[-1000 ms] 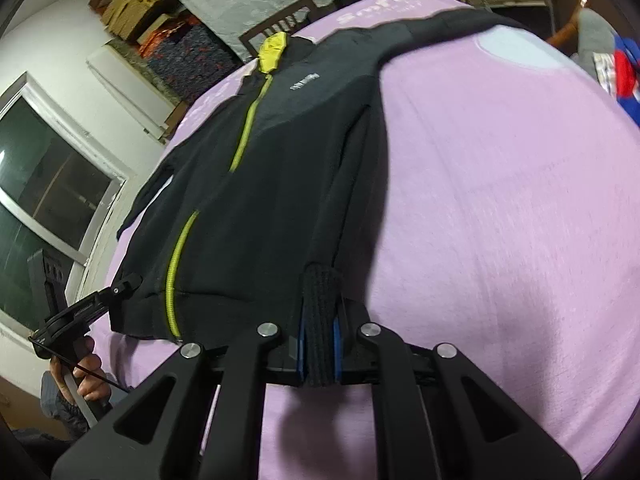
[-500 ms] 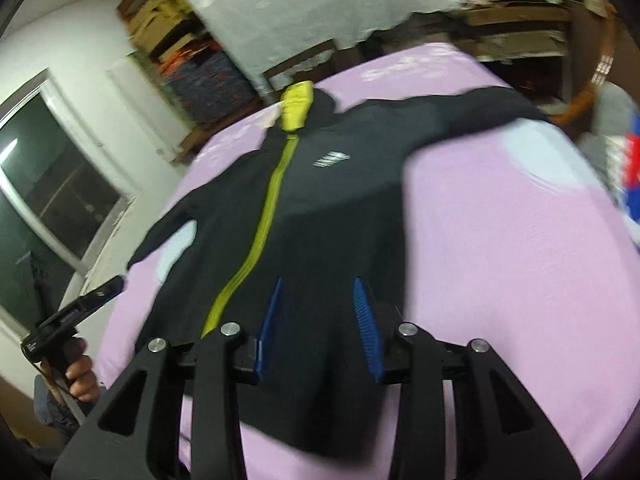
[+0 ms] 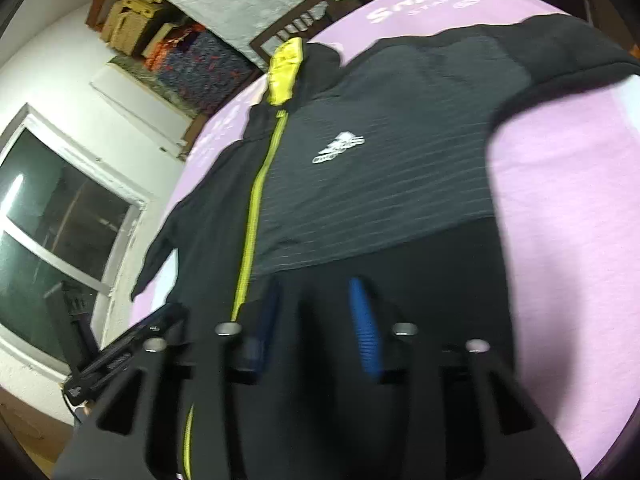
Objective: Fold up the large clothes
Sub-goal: 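Grasp the sleeve cuff nearest the right gripper and lift it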
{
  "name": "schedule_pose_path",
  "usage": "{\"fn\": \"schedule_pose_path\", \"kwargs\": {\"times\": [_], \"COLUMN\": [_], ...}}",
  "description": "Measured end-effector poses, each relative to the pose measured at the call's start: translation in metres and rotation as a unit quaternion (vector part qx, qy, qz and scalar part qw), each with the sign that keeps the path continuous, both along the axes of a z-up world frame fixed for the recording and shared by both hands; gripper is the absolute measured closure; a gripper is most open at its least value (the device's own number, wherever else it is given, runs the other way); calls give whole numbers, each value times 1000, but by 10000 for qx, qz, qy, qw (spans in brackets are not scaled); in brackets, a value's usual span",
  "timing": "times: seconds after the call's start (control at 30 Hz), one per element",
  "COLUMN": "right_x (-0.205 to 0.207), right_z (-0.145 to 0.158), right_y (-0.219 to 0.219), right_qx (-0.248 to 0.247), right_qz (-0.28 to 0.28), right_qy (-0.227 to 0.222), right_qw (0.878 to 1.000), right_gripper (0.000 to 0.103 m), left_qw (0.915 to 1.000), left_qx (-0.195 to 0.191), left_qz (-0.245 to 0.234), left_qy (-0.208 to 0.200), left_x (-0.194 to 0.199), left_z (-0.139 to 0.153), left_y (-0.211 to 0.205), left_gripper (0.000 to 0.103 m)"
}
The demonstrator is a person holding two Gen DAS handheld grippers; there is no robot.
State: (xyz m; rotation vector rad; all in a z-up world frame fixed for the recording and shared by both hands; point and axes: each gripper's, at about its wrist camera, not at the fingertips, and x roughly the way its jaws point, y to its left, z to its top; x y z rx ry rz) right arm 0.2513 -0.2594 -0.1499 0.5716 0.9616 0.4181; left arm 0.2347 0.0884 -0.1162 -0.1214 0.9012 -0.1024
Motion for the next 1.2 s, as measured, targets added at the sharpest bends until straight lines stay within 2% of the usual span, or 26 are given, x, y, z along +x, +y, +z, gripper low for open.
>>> {"fn": "schedule_pose_path", "kwargs": {"times": [0.03,0.1,0.17,0.23,0.27,0.37,0.47,0.57,0.6,0.7,0.87,1.0,1.1,1.2], "right_x": [1,4,5,5,4,9,20,32,35,54,71,75,79,74], "right_z": [-1,-3,-1,7,14,25,18,8,5,-4,-8,-5,-4,-10], "right_y": [-7,-31,-65,-95,-114,-154,-178,-188,-192,-198,-212,-217,-224,-242], "right_qx": [-44,-139,41,295,374,494,697,811,862,895,1009,953,873,1089], "right_qz": [-59,-416,-990,-1469,-1843,-2503,-2891,-3074,-3124,-3293,-3753,-4274,-4334,-4507], "right_qy": [43,154,238,167,52,-74,75,182,216,291,125,-191,-348,-442], "right_qw": [10000,9989,9948,9886,9821,9669,9547,9479,9458,9395,9213,8988,8963,8849], "right_gripper": [100,102,96,58,55,55,56,56,56,58,59,63,64,72], "left_qw": [9999,9991,9983,9980,9982,9992,9998,9999,9998,9997,9999,9999,9999,9999], "left_qx": [30,-39,-257,-350,-316,-201,-124,-89,-76,183,79,-34,-27,-46], "left_qz": [112,406,508,494,462,244,60,64,102,169,94,113,102,98], "left_qy": [-34,-136,-154,-197,-216,-231,-164,33,121,-58,-101,-96,-94,-95], "left_x": [2,11,25,39,44,60,77,96,102,98,99,99,99,99], "left_z": [4,18,28,38,40,39,26,4,-4,-10,-11,-12,-12,-12], "left_y": [7,22,31,26,19,-14,-47,-62,-62,-61,-60,-57,-57,-56], "left_gripper": [29,29,29,29,29,29,29,29,29,29,19,15,14,14]}}
